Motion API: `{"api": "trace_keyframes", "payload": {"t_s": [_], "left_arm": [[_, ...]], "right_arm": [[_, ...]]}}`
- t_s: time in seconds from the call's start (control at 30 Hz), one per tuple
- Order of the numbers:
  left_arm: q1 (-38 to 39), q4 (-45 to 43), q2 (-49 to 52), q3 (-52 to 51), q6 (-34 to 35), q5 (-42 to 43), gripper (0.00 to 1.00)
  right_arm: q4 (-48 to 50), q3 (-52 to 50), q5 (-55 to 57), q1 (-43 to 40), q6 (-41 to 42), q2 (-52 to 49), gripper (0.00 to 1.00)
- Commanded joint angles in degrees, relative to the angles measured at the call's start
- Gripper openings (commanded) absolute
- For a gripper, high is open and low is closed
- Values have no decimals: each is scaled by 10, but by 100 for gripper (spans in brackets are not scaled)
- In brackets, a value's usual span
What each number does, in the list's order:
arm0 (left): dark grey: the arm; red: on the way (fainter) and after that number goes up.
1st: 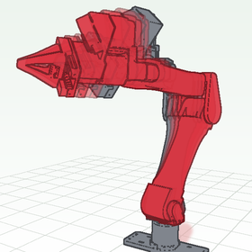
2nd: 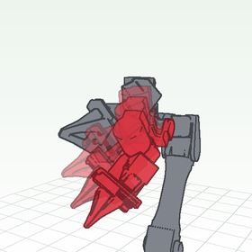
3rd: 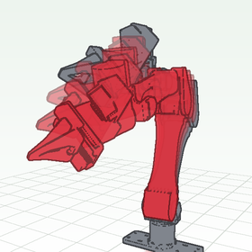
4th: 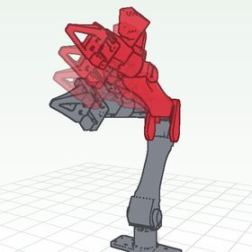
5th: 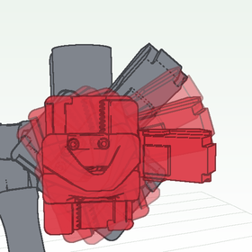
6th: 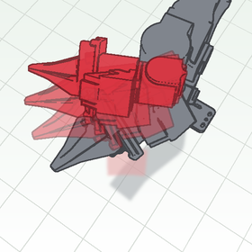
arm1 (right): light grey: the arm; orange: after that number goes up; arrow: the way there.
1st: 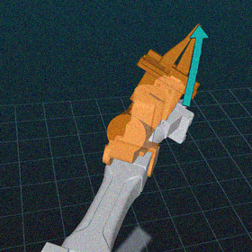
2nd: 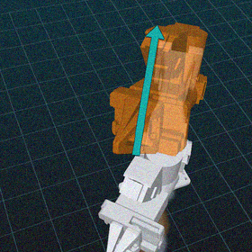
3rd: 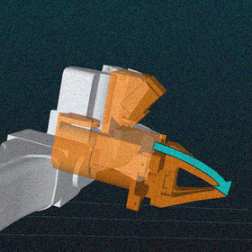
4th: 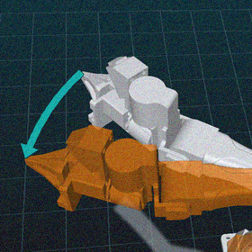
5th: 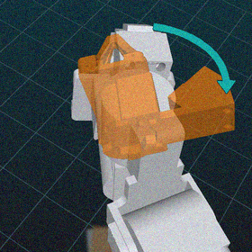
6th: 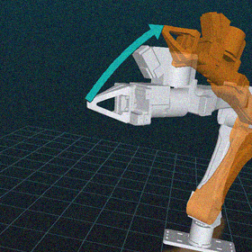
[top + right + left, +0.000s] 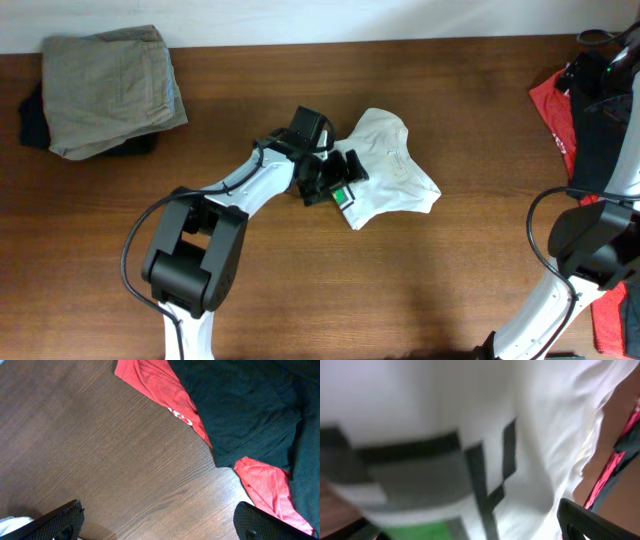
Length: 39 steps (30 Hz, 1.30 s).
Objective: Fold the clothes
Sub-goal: 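Carry the shirt with the left gripper onto the khaki pile top-left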
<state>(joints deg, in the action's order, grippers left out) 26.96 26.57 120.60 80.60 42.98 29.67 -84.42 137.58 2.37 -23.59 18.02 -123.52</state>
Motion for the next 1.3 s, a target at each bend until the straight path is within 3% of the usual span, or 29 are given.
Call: {"api": "trace_keyframes", "payload": {"t_s": [0.0,0.03,0.1,0.23,0.3,0.33,0.47,0.6,0.77,1.03,1.27], "left_arm": [[-4,-1,66,-18,3,-75,93],[-4,-4,70,-18,5,-75,74],[-4,-5,77,-18,23,-75,71],[-17,-5,81,-18,23,-107,26],[-45,-4,81,-12,-18,-107,1],[-56,-4,81,-7,-40,-102,1],[-145,42,81,65,-244,-89,3],[-243,106,81,190,-414,-178,1],[-304,85,81,265,-516,-241,2],[-346,42,81,331,-541,-344,1],[-373,45,81,415,-430,-373,0]], "right_arm": [[-1,3,7,0,5,3,99],[-1,3,7,0,5,3,99],[-1,3,7,0,5,3,99],[-1,3,7,0,5,3,99],[-1,3,7,0,5,3,99],[-1,3,7,0,5,3,99],[-1,3,7,0,5,3,99],[-1,3,7,0,5,3,99],[-1,3,7,0,5,3,99],[-1,3,7,0,5,3,99],[-1,3,7,0,5,3,99]]}}
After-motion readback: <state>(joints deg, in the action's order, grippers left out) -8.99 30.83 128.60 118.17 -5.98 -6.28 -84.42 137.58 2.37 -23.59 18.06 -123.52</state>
